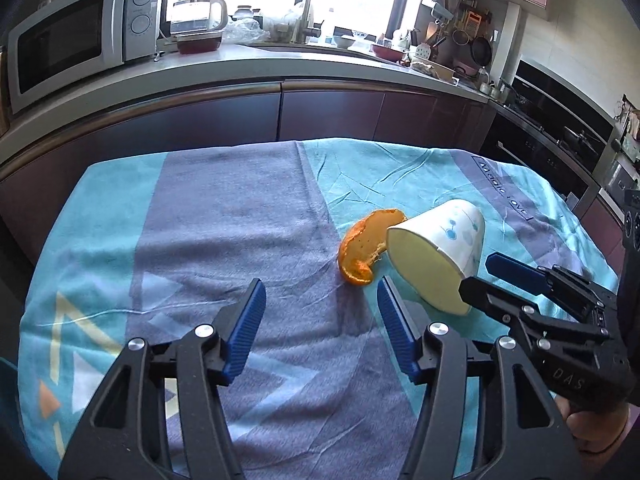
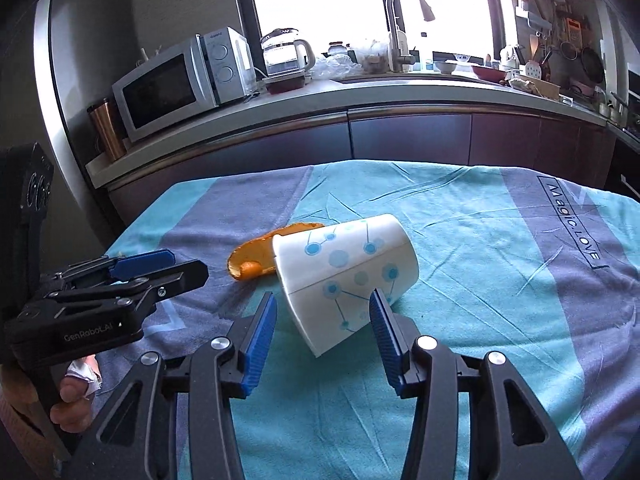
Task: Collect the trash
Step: 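Grasp the orange peel with the left tool while the right tool grasps the white paper cup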
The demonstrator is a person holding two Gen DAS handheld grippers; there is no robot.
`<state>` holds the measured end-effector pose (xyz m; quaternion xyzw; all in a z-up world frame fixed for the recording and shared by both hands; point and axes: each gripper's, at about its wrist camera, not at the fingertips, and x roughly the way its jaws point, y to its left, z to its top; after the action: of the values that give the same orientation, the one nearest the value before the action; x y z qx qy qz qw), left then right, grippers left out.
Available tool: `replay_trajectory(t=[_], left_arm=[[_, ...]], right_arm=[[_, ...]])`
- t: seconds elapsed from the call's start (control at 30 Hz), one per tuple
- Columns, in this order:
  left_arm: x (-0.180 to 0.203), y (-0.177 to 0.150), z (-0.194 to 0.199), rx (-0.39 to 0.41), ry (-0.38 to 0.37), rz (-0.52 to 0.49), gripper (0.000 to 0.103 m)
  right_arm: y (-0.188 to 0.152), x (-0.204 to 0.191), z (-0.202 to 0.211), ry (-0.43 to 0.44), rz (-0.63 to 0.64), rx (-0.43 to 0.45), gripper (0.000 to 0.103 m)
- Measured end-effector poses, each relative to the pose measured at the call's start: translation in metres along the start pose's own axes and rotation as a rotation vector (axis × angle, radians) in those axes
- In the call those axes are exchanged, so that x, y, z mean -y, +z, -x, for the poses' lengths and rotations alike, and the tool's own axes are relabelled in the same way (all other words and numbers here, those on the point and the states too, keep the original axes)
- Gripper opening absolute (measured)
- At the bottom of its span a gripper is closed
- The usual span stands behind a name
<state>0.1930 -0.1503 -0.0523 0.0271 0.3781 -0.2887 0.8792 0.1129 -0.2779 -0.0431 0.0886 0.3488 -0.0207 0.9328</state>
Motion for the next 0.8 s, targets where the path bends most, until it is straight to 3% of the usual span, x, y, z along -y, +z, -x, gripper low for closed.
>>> replay_trajectory(t=[0.13,0.47,0.6,0.8], left_arm=[[0.005,0.008,-0.018,-0.032,-0.023,-0.003,0.049],[0.008,0.014,-0.054,-0.121,-0.081,0.028,0.019],[0.006,0.014,-0.056,-0.119,-0.087,0.037,0.016],[0.006,0.012,-0.049,-0.111,-0.082,0.035,0.014]], right_arm=[[-0.001,0.010,0.001,-0.012,-0.022,-0.001,0.046],[0.001,0.023,0.004,-0.035,-0.028,-0.003,0.041],[0.002,0.022,0.004,-0.051,-0.008,-0.002,0.039],[0.002,0.026,0.005,-0.051,-0.011,-0.001,0.025]])
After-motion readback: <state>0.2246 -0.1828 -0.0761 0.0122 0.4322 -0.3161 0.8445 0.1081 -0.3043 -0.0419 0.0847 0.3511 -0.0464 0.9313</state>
